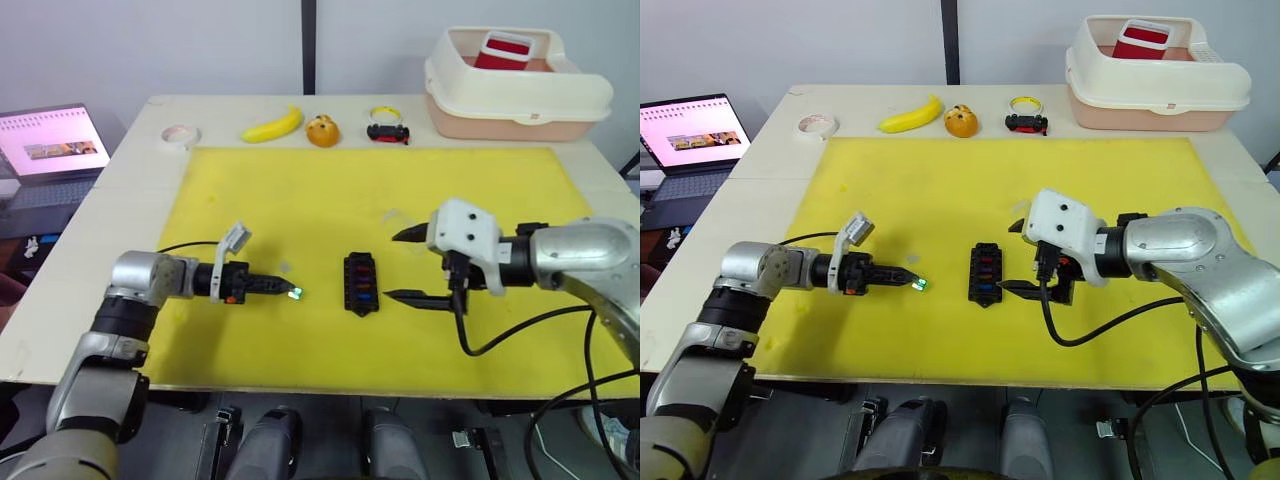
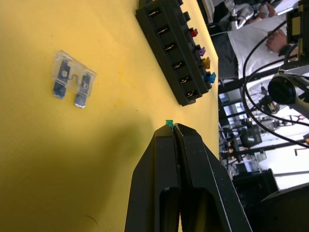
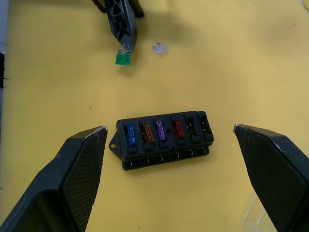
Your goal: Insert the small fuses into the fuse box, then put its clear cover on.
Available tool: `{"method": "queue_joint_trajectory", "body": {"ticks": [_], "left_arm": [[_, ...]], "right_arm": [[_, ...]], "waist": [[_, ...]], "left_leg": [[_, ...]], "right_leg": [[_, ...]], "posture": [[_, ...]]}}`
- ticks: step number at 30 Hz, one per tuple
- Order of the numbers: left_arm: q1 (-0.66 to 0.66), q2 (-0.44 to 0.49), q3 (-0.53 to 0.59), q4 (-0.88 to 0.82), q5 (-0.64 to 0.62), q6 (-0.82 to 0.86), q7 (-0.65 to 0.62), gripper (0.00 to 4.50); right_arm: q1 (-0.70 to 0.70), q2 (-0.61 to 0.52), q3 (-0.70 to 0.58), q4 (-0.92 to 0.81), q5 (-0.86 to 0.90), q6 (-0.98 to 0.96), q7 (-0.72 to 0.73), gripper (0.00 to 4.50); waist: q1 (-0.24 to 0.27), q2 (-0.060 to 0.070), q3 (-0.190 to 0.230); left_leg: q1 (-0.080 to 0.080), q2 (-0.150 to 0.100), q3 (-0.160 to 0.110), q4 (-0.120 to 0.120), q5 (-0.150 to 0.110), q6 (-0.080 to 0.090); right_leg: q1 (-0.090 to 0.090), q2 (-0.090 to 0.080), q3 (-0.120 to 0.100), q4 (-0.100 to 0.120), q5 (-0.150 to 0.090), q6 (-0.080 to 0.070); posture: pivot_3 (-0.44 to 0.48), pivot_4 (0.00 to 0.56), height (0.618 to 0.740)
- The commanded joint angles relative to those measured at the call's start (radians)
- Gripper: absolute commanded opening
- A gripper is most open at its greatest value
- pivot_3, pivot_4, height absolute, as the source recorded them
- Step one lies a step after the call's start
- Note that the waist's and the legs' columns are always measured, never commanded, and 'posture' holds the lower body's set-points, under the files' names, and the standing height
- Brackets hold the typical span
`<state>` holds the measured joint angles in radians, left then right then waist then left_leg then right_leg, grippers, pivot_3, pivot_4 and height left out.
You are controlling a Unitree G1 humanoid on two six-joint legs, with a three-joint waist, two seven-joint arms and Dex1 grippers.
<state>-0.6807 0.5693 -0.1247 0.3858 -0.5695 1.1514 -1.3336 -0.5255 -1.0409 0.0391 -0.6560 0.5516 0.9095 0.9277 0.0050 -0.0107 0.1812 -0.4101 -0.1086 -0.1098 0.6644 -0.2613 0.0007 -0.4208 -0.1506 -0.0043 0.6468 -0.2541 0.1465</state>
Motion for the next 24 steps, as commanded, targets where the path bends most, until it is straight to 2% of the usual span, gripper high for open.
{"method": "queue_joint_trajectory", "body": {"ticks": [1, 5, 9, 14, 24], "left_arm": [[0.002, 0.014, 0.015, -0.032, -0.016, 0.002, 0.009, 0.04], [0.015, 0.017, 0.014, -0.044, -0.026, 0.003, 0.014, 0.04], [0.01, 0.009, 0.077, -0.067, -0.089, 0.068, 0.035, 0.04], [-0.001, -0.024, 0.198, -0.125, -0.19, 0.162, 0.111, 0.04], [-0.031, -0.173, 0.484, -0.308, -0.432, 0.328, 0.374, 0.04]], "right_arm": [[-0.029, 0.005, 0.001, -0.025, 0.004, -0.006, -0.006, 4.5], [-0.039, 0.009, 0.011, -0.024, 0.005, -0.005, -0.008, 4.5], [-0.054, 0.045, 0.004, -0.039, 0.082, 0.072, -0.026, 4.5], [-0.067, 0.165, -0.056, -0.008, 0.252, 0.271, -0.122, 4.5], [-0.154, 0.473, -0.262, 0.143, 0.522, 0.588, -0.416, 4.5]], "waist": [[0.0, 0.0, 0.0], [0.0, 0.0, 0.0], [-0.001, 0.0, 0.0], [-0.001, -0.001, 0.0], [0.001, -0.001, 0.0]], "left_leg": [[0.0, 0.0, 0.0, 0.0, 0.0, 0.0], [0.0, 0.0, 0.0, 0.0, 0.0, 0.0], [0.0, 0.0, 0.0, 0.0, 0.0, 0.0], [0.0, 0.0, -0.001, -0.001, 0.0, 0.0], [0.0, 0.0, -0.001, -0.001, 0.002, -0.003]], "right_leg": [[0.0, 0.0, 0.0, 0.0, 0.0, 0.0], [0.0, 0.0, 0.0, 0.0, 0.0, 0.0], [0.0, 0.0, 0.0, 0.0, 0.0, 0.0], [0.0, 0.0, 0.0, 0.0, 0.0, 0.0], [-0.001, 0.0, 0.0, 0.0, 0.0, 0.0]], "posture": [[0.0, 0.15, 0.74], [0.0, 0.15, 0.74], [0.0, 0.15, 0.74], [0.0, 0.15, 0.74], [0.0, 0.15, 0.74]]}}
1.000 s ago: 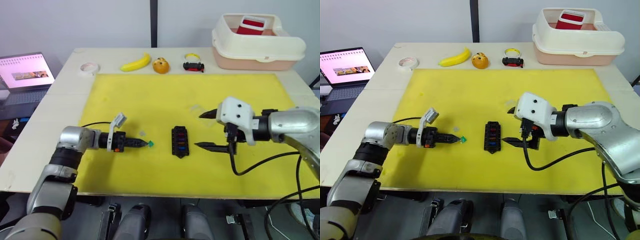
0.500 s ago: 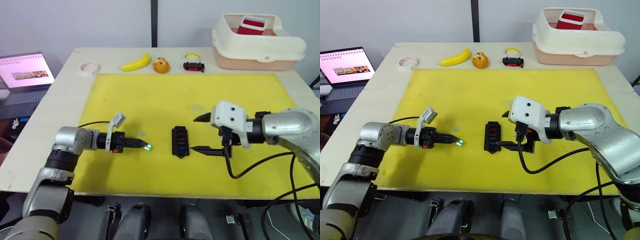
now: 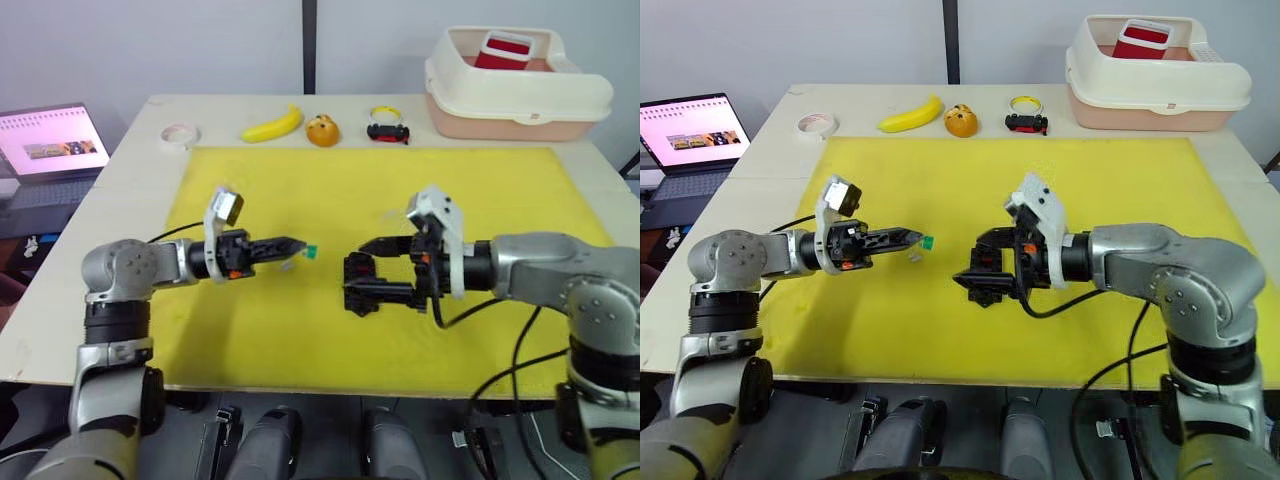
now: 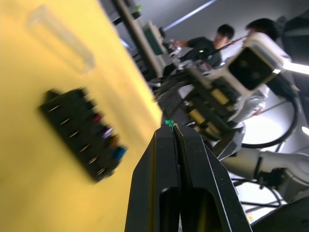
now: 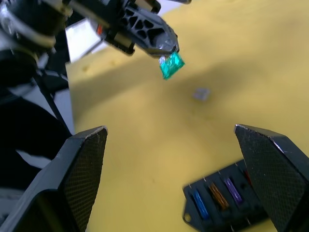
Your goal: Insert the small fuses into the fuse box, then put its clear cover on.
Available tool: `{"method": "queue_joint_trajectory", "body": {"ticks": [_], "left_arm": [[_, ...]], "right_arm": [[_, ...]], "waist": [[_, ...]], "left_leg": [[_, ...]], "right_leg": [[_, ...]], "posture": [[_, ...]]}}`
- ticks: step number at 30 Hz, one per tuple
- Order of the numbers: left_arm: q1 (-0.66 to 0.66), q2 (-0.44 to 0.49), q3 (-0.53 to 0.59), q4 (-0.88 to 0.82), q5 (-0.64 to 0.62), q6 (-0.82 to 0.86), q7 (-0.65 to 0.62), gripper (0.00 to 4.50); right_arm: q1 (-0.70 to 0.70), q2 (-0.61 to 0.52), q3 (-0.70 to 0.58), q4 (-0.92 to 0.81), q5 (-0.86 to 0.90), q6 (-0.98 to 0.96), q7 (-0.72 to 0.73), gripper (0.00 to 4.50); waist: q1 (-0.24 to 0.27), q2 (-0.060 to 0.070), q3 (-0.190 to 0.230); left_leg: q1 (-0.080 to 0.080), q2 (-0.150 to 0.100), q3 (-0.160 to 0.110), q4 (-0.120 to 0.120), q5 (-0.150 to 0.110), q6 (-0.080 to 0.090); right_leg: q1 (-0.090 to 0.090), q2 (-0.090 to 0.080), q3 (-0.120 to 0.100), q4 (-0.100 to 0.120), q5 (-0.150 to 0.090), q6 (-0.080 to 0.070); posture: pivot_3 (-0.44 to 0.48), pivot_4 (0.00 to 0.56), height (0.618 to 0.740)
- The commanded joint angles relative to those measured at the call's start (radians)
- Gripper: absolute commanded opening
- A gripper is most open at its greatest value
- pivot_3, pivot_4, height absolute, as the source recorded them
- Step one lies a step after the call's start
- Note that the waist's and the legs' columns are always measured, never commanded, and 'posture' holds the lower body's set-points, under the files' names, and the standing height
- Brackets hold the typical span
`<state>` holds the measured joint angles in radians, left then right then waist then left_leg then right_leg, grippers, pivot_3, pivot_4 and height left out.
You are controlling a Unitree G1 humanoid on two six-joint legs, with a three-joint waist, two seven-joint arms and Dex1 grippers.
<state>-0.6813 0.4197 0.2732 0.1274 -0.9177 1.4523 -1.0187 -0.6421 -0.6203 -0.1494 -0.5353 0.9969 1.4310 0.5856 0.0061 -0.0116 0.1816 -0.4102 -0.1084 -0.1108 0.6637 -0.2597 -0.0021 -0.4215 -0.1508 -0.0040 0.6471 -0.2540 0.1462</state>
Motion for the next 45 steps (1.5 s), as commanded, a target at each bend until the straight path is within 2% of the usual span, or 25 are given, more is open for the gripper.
{"method": "queue_joint_trajectory", "body": {"ticks": [1, 6, 12, 16, 17, 19, 21, 22, 23, 27, 39, 41, 45], "left_arm": [[-0.037, -0.038, 0.108, -0.055, -0.106, 0.035, 0.083, 0.04], [-0.053, -0.084, 0.143, -0.083, -0.177, 0.033, 0.168, 0.04], [-0.061, -0.11, 0.146, -0.081, -0.229, 0.012, 0.233, 0.04], [-0.054, -0.111, 0.135, -0.079, -0.251, -0.001, 0.254, 0.04], [-0.013, -0.022, -0.008, -0.076, -0.369, -0.191, 0.266, 0.01], [-0.023, -0.042, 0.03, -0.069, -0.351, -0.132, 0.273, 0.0], [-0.028, -0.053, 0.054, -0.061, -0.346, -0.085, 0.283, 0.0], [-0.024, -0.046, 0.043, -0.06, -0.359, -0.096, 0.287, 0.0], [0.012, 0.039, -0.092, -0.067, -0.46, -0.272, 0.292, 0.0], [0.002, 0.003, -0.025, -0.055, -0.44, -0.165, 0.313, 0.0], [0.017, 0.006, -0.025, -0.071, -0.468, -0.16, 0.34, 0.0], [0.017, 0.006, -0.025, -0.072, -0.47, -0.159, 0.343, 0.0], [0.019, 0.008, -0.024, -0.074, -0.472, -0.158, 0.345, 0.0]], "right_arm": [[-0.048, 0.078, -0.093, 0.035, 0.097, 0.089, -0.099, 4.5], [-0.117, 0.214, -0.211, 0.127, 0.228, 0.174, -0.249, 4.5], [-0.128, 0.269, -0.233, 0.187, 0.414, 0.143, -0.445, 4.5], [-0.104, 0.228, -0.173, 0.209, 0.578, 0.057, -0.58, 4.5], [-0.097, 0.21, -0.153, 0.211, 0.62, 0.029, -0.611, 4.22], [-0.084, 0.173, -0.111, 0.214, 0.699, -0.031, -0.669, 3.63], [-0.073, 0.131, -0.067, 0.218, 0.77, -0.092, -0.723, 2.65], [-0.07, 0.111, -0.047, 0.22, 0.798, -0.119, -0.744, 2.65], [-0.067, 0.09, -0.026, 0.219, 0.828, -0.146, -0.762, 2.65], [-0.06, 0.02, 0.043, 0.209, 0.908, -0.232, -0.8, 2.65], [-0.062, -0.089, 0.147, 0.181, 0.975, -0.365, -0.785, 2.65], [-0.061, -0.097, 0.154, 0.178, 0.975, -0.374, -0.779, 2.15], [-0.06, -0.111, 0.168, 0.171, 0.975, -0.393, -0.769, 0.39]], "waist": [[-0.001, 0.0, 0.0], [-0.001, 0.0, 0.0], [-0.003, 0.0, 0.0], [-0.006, 0.0, 0.0], [-0.007, 0.0, 0.0], [-0.011, 0.0, 0.0], [-0.015, 0.0, 0.0], [-0.017, 0.0, 0.0], [-0.018, 0.0, 0.0], [-0.02, 0.001, 0.0], [-0.019, 0.0, 0.0], [-0.019, 0.0, 0.0], [-0.018, 0.0, 0.0]], "left_leg": [[0.0, 0.0, 0.0, 0.0, 0.002, -0.003], [0.0, 0.0, 0.0, 0.0, 0.002, -0.003], [0.0, 0.0, 0.0, 0.0, 0.002, -0.003], [0.0, 0.0, 0.001, 0.0, 0.002, -0.003], [0.0, 0.0, 0.001, 0.0, 0.002, -0.003], [0.0, 0.0, 0.001, -0.001, 0.002, -0.003], [0.0, 0.0, 0.001, -0.001, 0.002, -0.004], [0.0, 0.0, 0.001, -0.001, 0.002, -0.004], [0.0, 0.0, 0.001, -0.001, 0.002, -0.003], [0.0, 0.0, 0.001, -0.002, 0.002, -0.003], [0.0, 0.0, 0.002, -0.002, -0.001, 0.002], [0.0, 0.0, 0.002, -0.002, -0.001, 0.002], [0.0, 0.0, 0.002, -0.002, -0.001, 0.002]], "right_leg": [[0.0, 0.0, 0.0, 0.0, 0.0, 0.0], [0.0, 0.0, 0.0, 0.0, 0.0, 0.0], [0.0, 0.0, 0.0, 0.0, 0.0, 0.0], [-0.001, 0.0, 0.001, 0.0, 0.0, 0.0], [-0.001, 0.0, 0.001, 0.001, 0.0, 0.0], [-0.001, 0.0, 0.001, 0.0, 0.0, 0.0], [-0.001, 0.0, 0.001, 0.0, 0.0, 0.0], [-0.001, 0.0, 0.001, 0.0, 0.0, 0.0], [-0.001, 0.0, 0.001, 0.0, 0.0, 0.0], [-0.002, 0.001, 0.002, 0.0, 0.0, 0.0], [-0.002, 0.001, 0.002, 0.0, 0.0, 0.0], [-0.002, 0.001, 0.002, 0.0, 0.0, 0.0], [-0.002, 0.001, 0.002, 0.0, 0.0, 0.0]], "posture": [[0.0, 0.15, 0.74], [0.0, 0.15, 0.74], [0.0, 0.15, 0.74], [0.0, 0.15, 0.74], [0.0, 0.15, 0.74], [0.0, 0.15, 0.74], [0.0, 0.15, 0.74], [0.0, 0.15, 0.74], [0.0, 0.15, 0.74], [0.0, 0.15, 0.74], [0.0, 0.15, 0.74], [0.0, 0.15, 0.74], [0.0, 0.15, 0.74]]}}
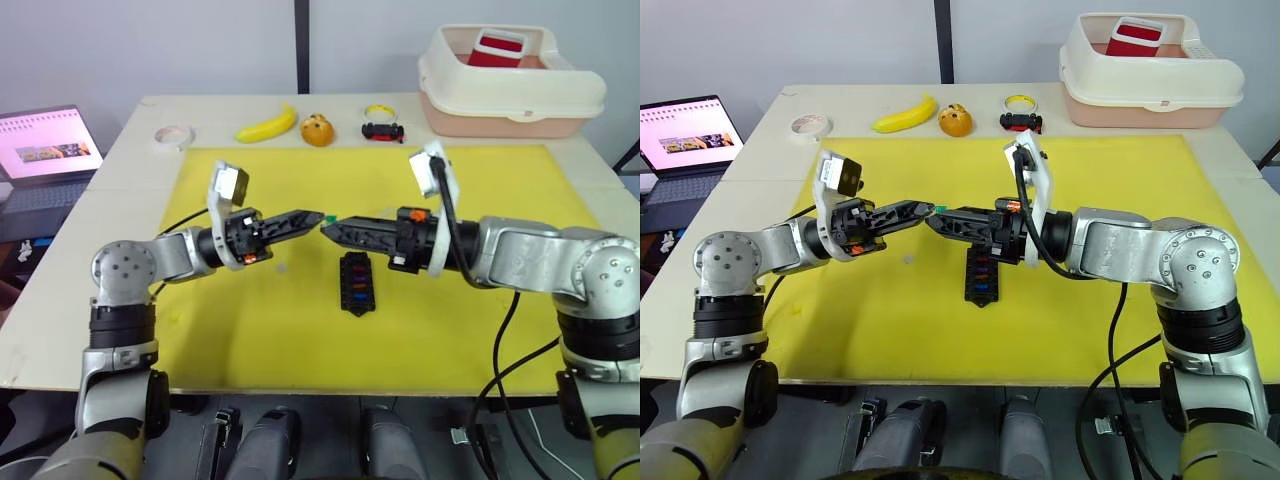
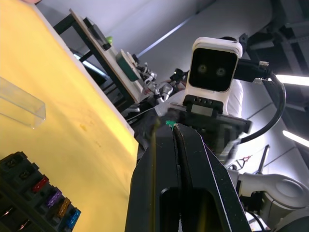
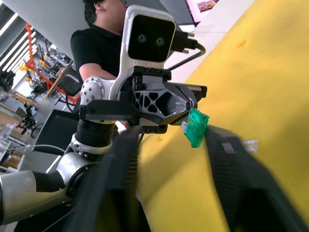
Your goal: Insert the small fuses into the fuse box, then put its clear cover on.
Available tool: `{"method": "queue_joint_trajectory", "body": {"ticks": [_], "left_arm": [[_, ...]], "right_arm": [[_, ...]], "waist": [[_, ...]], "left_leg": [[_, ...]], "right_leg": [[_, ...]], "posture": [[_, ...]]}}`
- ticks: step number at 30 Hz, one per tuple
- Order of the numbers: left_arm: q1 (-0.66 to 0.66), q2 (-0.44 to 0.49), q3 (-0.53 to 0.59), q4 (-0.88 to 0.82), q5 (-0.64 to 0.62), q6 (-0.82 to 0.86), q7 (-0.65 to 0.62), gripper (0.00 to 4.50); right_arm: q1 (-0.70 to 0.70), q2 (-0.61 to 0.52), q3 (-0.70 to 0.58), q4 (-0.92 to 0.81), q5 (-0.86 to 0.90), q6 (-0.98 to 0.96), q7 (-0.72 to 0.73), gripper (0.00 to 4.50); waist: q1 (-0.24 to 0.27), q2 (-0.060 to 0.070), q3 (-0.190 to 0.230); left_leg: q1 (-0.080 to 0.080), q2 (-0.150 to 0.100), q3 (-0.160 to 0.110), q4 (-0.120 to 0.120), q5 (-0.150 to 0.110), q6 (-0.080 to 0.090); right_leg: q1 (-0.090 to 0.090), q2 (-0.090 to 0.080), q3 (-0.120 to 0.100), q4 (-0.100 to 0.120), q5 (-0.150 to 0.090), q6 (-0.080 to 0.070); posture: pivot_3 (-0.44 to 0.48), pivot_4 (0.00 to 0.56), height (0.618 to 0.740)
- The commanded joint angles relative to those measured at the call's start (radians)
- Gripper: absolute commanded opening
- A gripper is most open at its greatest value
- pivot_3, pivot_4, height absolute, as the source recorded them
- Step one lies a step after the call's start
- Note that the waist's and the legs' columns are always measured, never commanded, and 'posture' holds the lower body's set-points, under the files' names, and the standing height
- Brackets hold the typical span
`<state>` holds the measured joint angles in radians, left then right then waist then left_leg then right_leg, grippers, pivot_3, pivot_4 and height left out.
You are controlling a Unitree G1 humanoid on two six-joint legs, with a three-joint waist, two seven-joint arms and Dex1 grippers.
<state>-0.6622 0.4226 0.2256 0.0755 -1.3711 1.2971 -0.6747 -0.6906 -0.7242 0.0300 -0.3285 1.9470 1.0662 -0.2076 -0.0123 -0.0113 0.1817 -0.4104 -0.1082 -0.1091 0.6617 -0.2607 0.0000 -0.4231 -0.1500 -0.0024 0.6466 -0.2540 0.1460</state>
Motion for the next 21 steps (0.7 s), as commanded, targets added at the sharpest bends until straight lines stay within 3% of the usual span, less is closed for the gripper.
{"method": "queue_joint_trajectory", "body": {"ticks": [1, 10, 15, 17, 20, 21], "left_arm": [[0.0, 0.005, 0.023, -0.022, -0.02, -0.003, 0.002, 0.0], [0.001, 0.028, 0.011, -0.031, -0.002, -0.005, -0.013, 0.0], [0.003, 0.217, -0.112, -0.098, 0.196, -0.085, -0.237, 0.0], [0.0, 0.312, -0.206, -0.132, 0.338, -0.2, -0.364, 0.0], [-0.028, 0.389, -0.309, -0.148, 0.497, -0.348, -0.493, 0.82], [-0.035, 0.402, -0.335, -0.15, 0.539, -0.39, -0.525, 1.35]], "right_arm": [[-0.012, -0.009, -0.009, -0.037, 0.025, -0.031, 0.026, 0.07], [-0.034, -0.048, 0.008, -0.028, 0.021, -0.023, 0.034, 0.07], [-0.159, -0.188, 0.067, -0.016, -0.16, 0.149, 0.183, 0.07], [-0.233, -0.245, 0.114, -0.045, -0.328, 0.206, 0.318, 0.07], [-0.327, -0.313, 0.21, -0.09, -0.572, 0.23, 0.536, 0.0], [-0.353, -0.328, 0.249, -0.099, -0.641, 0.229, 0.606, 0.0]], "waist": [[0.0, 0.0, 0.0], [0.0, 0.0, 0.0], [-0.003, 0.0, 0.001], [-0.002, 0.0, 0.001], [0.001, 0.001, 0.001], [0.003, 0.001, 0.001]], "left_leg": [[0.0, 0.0, 0.0, 0.0, 0.0, 0.0], [0.0, 0.0, 0.0, 0.0, 0.0, 0.0], [-0.001, 0.0, 0.001, -0.001, 0.0, 0.0], [-0.001, 0.001, 0.0, -0.002, 0.0, 0.0], [-0.001, 0.0, 0.001, -0.002, 0.0, 0.0], [-0.001, 0.0, 0.001, -0.002, 0.0, 0.001]], "right_leg": [[0.0, 0.0, 0.0, 0.0, 0.0, 0.0], [0.0, 0.0, 0.0, 0.0, 0.0, 0.0], [-0.001, 0.0, 0.0, -0.001, 0.0, 0.0], [-0.002, 0.001, 0.0, -0.001, 0.0, -0.001], [-0.001, 0.001, 0.0, -0.003, 0.0, 0.0], [-0.001, 0.001, 0.0, -0.003, 0.0, 0.0]], "posture": [[0.0, 0.15, 0.74], [0.0, 0.15, 0.74], [0.0, 0.15, 0.74], [0.0, 0.15, 0.74], [0.0, 0.15, 0.74], [0.0, 0.15, 0.74]]}}
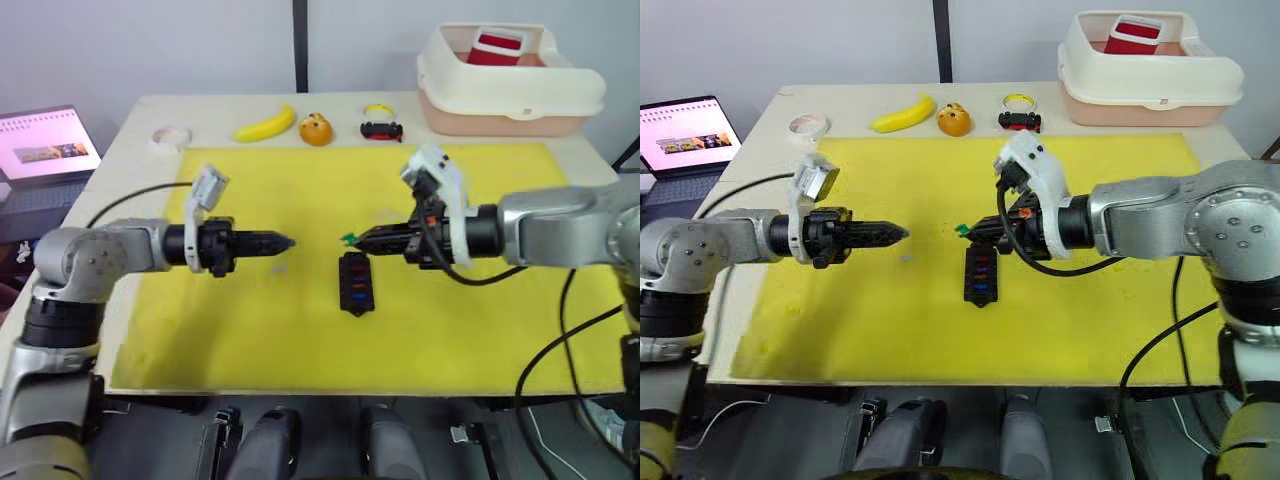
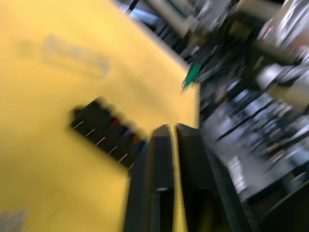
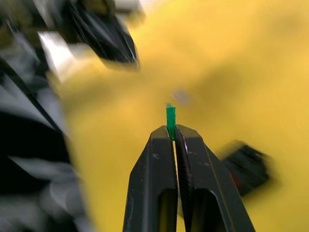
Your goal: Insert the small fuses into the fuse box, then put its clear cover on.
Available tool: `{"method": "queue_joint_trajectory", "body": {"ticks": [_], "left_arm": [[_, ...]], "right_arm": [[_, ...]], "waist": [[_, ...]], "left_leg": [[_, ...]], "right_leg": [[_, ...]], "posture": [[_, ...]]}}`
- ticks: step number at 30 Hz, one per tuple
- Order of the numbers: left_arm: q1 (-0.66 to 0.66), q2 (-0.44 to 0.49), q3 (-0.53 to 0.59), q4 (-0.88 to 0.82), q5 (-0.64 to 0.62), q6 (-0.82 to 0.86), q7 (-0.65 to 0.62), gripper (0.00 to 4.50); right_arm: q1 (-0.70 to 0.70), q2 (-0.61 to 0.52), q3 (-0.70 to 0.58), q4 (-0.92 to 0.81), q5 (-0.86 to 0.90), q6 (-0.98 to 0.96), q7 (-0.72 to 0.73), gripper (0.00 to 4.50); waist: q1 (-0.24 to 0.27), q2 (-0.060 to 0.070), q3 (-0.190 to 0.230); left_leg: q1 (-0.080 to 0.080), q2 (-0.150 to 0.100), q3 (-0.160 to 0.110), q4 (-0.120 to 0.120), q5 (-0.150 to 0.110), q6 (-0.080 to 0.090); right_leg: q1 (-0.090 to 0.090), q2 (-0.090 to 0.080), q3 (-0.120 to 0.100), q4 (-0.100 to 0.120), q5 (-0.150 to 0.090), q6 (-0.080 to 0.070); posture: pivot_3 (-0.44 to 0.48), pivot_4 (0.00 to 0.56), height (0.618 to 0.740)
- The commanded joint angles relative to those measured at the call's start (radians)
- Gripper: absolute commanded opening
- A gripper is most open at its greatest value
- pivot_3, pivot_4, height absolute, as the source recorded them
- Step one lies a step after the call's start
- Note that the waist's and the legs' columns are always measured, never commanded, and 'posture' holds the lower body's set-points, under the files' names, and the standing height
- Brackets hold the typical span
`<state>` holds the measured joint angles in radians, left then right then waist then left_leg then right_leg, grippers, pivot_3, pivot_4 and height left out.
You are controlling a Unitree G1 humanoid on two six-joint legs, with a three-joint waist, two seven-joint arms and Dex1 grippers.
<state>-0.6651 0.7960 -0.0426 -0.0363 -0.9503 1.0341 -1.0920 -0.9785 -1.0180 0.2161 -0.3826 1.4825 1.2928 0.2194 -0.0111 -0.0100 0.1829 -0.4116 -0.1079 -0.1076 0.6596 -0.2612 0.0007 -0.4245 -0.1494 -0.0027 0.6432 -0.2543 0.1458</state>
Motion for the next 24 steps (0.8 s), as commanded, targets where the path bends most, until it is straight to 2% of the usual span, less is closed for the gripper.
{"method": "queue_joint_trajectory", "body": {"ticks": [1, 3, 6, 7, 10, 16, 24], "left_arm": [[-0.038, 0.036, -0.086, -0.04, 0.153, -0.161, -0.133, 1.77], [-0.046, 0.044, -0.152, -0.051, 0.281, -0.29, -0.165, 2.78], [-0.036, 0.042, -0.211, -0.056, 0.422, -0.438, -0.186, 4.27], [-0.027, 0.036, -0.222, -0.058, 0.457, -0.475, -0.184, 4.42], [0.001, 0.021, -0.241, -0.071, 0.529, -0.553, -0.173, 4.42], [0.003, -0.028, -0.23, -0.081, 0.564, -0.58, -0.165, 4.42], [0.003, -0.072, -0.238, -0.069, 0.606, -0.587, -0.151, 4.42]], "right_arm": [[-0.089, -0.051, 0.104, -0.056, -0.252, -0.011, 0.246, 0.0], [-0.141, -0.085, 0.211, -0.079, -0.44, -0.08, 0.388, 0.0], [-0.187, -0.102, 0.302, -0.069, -0.637, -0.161, 0.532, 0.0], [-0.202, -0.101, 0.322, -0.062, -0.68, -0.175, 0.576, 0.0], [-0.266, -0.123, 0.445, -0.067, -0.873, -0.242, 0.745, 0.0], [-0.274, -0.058, 0.452, -0.014, -1.0, -0.256, 0.866, 0.0], [-0.287, 0.064, 0.499, 0.099, -1.178, -0.298, 0.949, 0.0]], "waist": [[0.002, 0.0, 0.0], [0.001, 0.0, 0.0], [-0.002, 0.0, 0.0], [-0.003, 0.0, 0.0], [-0.007, 0.001, 0.001], [-0.002, 0.0, 0.001], [-0.002, 0.0, 0.001]], "left_leg": [[0.0, 0.0, 0.0, 0.0, 0.0, 0.0], [-0.001, 0.0, 0.0, 0.0, 0.0, 0.001], [-0.001, 0.0, 0.001, 0.001, -0.001, 0.001], [-0.002, 0.0, 0.001, 0.0, -0.001, 0.001], [-0.003, 0.0, 0.001, 0.0, -0.001, 0.001], [-0.006, 0.0, 0.0, 0.002, -0.001, 0.001], [-0.006, 0.0, 0.0, 0.003, 0.0, 0.0]], "right_leg": [[0.001, 0.0, 0.0, -0.001, 0.0, 0.0], [0.0, -0.001, 0.0, -0.002, 0.0, 0.0], [0.0, -0.001, 0.0, -0.002, 0.0, 0.001], [-0.001, -0.001, 0.0, -0.002, 0.0, 0.001], [-0.004, -0.001, 0.0, 0.0, 0.0, 0.001], [-0.005, -0.001, 0.0, 0.002, 0.0, 0.001], [-0.006, -0.001, 0.0, 0.003, 0.0, 0.001]], "posture": [[0.0, 0.15, 0.74], [0.0, 0.15, 0.74], [0.0, 0.15, 0.74], [0.0, 0.15, 0.74], [0.0, 0.15, 0.74], [0.0, 0.15, 0.74], [0.0, 0.15, 0.74]]}}
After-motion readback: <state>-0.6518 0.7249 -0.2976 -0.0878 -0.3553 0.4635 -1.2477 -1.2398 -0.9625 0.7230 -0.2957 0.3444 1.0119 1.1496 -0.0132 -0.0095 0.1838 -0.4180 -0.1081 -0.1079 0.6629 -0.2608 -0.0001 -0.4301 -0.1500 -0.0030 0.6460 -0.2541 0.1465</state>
